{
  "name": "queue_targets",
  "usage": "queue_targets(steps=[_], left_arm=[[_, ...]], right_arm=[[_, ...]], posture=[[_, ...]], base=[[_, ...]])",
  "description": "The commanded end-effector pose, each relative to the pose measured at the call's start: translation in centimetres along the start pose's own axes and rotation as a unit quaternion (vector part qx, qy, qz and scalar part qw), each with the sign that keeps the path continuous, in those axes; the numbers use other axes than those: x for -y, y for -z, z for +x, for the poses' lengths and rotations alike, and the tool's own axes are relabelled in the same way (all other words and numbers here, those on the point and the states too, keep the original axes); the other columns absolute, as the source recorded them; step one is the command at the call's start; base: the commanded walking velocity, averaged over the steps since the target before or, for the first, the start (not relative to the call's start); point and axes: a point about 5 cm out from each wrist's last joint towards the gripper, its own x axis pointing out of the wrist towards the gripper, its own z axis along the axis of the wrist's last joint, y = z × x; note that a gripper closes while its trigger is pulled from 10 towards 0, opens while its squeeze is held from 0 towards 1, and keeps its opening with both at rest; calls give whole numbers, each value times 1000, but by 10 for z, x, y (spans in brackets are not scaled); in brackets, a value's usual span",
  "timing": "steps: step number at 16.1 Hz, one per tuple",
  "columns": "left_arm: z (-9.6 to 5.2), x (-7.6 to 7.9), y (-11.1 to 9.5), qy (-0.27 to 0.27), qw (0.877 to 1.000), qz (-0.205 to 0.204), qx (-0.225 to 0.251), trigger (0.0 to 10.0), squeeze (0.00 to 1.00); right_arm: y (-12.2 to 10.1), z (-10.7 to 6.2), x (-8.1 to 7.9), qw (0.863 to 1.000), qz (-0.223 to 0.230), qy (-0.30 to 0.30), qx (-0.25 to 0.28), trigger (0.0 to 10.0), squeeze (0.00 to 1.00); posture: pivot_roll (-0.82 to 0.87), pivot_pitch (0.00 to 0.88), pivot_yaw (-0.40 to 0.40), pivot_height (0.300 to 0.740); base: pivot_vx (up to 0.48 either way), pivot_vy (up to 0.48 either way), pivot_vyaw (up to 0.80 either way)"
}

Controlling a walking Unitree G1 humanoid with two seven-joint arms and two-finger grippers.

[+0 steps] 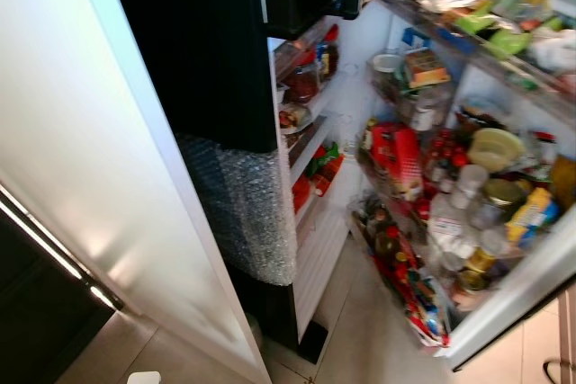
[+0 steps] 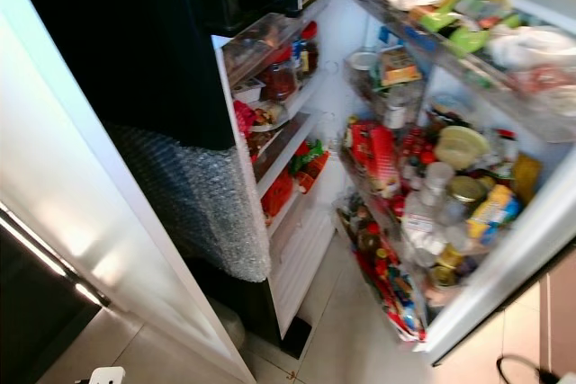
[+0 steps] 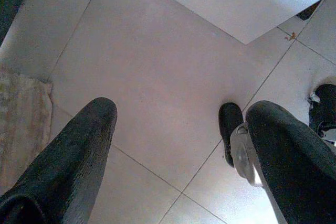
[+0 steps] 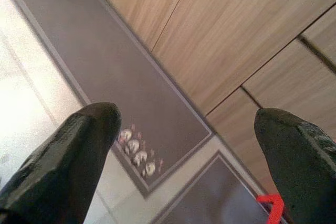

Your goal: Restocking fridge

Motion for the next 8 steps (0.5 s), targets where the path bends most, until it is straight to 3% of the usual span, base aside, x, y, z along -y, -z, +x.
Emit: queue_targets(steps=[1,6,8], left_arm=[[-1,-3,4,-3,1000,11,-9,10000,0],[-1,-5,4,-4,1000,17,-9,10000,0],[-1,-5,4,-4,1000,19,-9,10000,0]], right_arm=[[-17,5,-3,999,20,11,30,10000,0],[-55,2,-22,992,38,-29,114,10000,0],[-62,-4,-31,990,51,-40,124,10000,0]], posture=[[-93,0,67,740],[-97,0,71,740],[-96,0,73,740]], base=[[0,0,0],[0,0,0],[0,0,0]])
